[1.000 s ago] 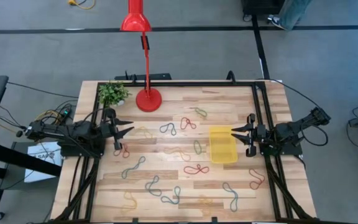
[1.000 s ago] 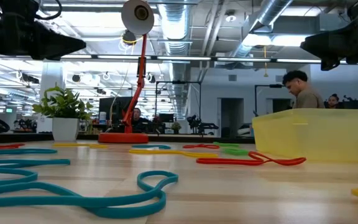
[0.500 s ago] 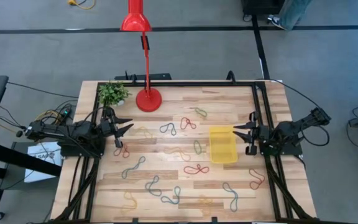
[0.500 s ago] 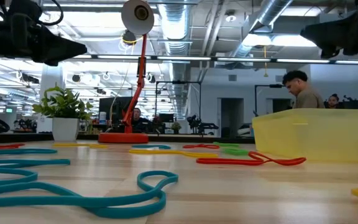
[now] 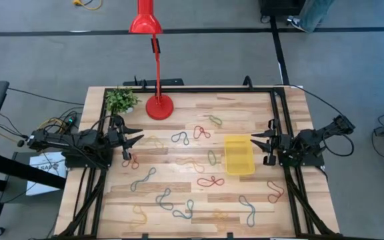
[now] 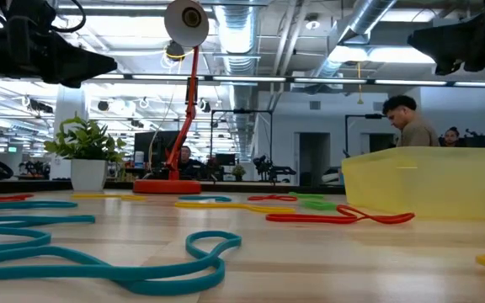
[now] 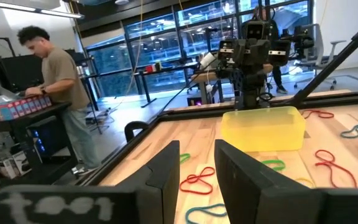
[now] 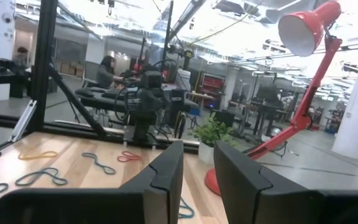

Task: Pick and place items into bin
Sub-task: Put the yellow rubber band into the yellow bin

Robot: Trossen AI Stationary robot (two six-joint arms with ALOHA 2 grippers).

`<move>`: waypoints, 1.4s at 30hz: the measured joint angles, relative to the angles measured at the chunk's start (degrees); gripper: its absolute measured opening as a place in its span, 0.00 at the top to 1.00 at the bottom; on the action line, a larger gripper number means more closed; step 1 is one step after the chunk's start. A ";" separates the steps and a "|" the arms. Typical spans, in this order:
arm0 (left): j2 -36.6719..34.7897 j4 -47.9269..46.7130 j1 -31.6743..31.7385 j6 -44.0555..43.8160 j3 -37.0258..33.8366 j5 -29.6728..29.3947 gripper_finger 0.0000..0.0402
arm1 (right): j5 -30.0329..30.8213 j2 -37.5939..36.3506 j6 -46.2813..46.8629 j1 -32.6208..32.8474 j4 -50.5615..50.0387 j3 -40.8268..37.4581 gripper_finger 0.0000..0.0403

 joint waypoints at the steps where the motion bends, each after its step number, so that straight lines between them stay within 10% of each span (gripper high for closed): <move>1: 0.00 -0.16 0.00 -0.42 0.00 -0.02 0.77 | 0.00 0.00 0.02 0.00 -0.03 0.00 0.79; 9: 0.00 -0.54 0.03 -8.95 0.00 -13.67 0.77 | 0.67 0.00 1.56 0.00 -0.69 0.10 0.79; 18: 3.28 -0.53 0.02 -8.85 4.22 -13.01 0.77 | -1.42 0.00 3.04 -0.02 0.93 0.15 0.79; 30: 31.73 -8.89 0.91 3.58 28.47 -20.63 0.77 | -3.52 0.00 2.62 -8.50 6.87 0.31 0.79; 35: 41.65 -9.93 3.93 -5.07 34.23 -21.66 0.77 | -12.15 0.00 2.65 -11.09 2.90 0.31 0.79; 42: 47.09 -15.00 6.43 -9.04 35.33 -19.61 0.77 | -5.47 0.44 6.53 -12.92 2.70 0.31 0.79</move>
